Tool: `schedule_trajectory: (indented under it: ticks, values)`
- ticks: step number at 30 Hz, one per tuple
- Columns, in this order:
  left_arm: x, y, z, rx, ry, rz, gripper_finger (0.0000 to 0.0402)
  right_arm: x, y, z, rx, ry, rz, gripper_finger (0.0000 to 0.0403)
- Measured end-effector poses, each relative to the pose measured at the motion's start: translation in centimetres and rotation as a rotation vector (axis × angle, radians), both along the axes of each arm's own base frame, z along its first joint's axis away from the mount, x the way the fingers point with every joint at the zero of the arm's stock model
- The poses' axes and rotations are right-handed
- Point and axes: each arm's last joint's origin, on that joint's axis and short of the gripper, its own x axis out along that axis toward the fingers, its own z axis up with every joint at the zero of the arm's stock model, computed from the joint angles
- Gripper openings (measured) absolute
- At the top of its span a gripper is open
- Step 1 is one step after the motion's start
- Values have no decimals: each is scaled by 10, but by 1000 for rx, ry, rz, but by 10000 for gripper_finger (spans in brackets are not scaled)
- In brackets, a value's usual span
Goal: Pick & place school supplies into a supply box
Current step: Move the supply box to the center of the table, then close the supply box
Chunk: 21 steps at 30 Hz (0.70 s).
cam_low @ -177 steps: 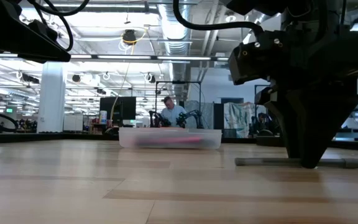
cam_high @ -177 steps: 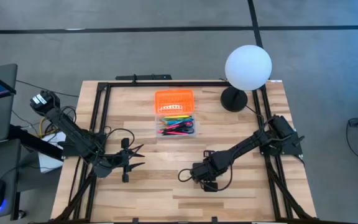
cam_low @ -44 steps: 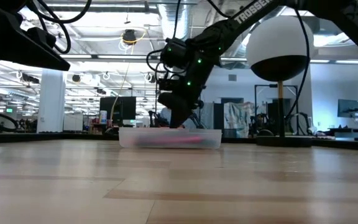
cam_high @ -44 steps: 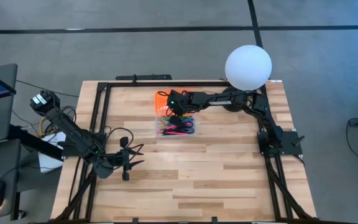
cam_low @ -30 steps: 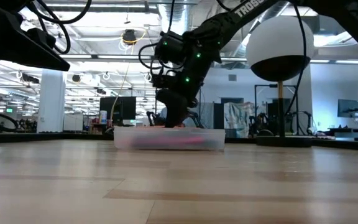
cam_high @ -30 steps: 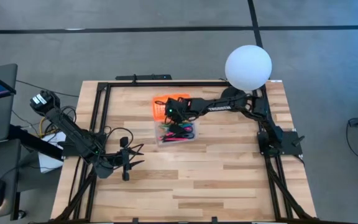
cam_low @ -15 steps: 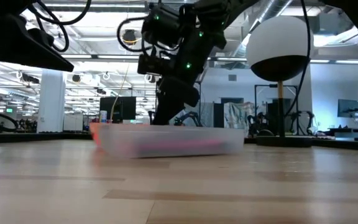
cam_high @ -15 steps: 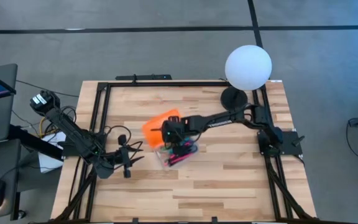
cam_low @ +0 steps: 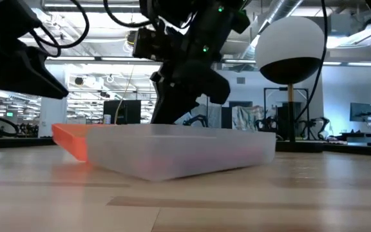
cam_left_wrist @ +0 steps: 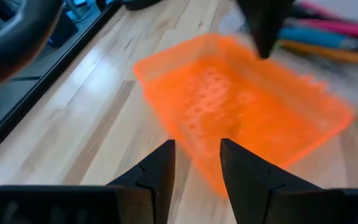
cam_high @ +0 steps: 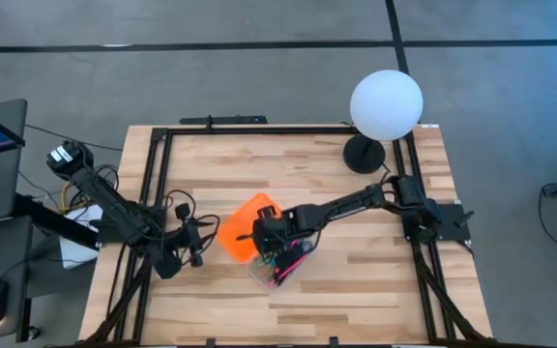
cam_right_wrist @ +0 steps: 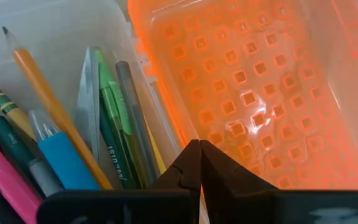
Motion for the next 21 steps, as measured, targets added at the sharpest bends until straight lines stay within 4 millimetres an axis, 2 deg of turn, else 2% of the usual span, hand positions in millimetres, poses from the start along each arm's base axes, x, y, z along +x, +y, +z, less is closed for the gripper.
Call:
schedule_trajectory:
  ticks: [10,15,21]
  values:
    - [-6,6,-5,68,89,-1,123,-9,43,0,-17,-5,109,0]
    - [-8,8,-11,99,133,-39,123,-13,65,3,-97,-70,88,0]
    - [-10,18,-29,71,111,-29,123,-25,83,28,-126,-151,10,0]
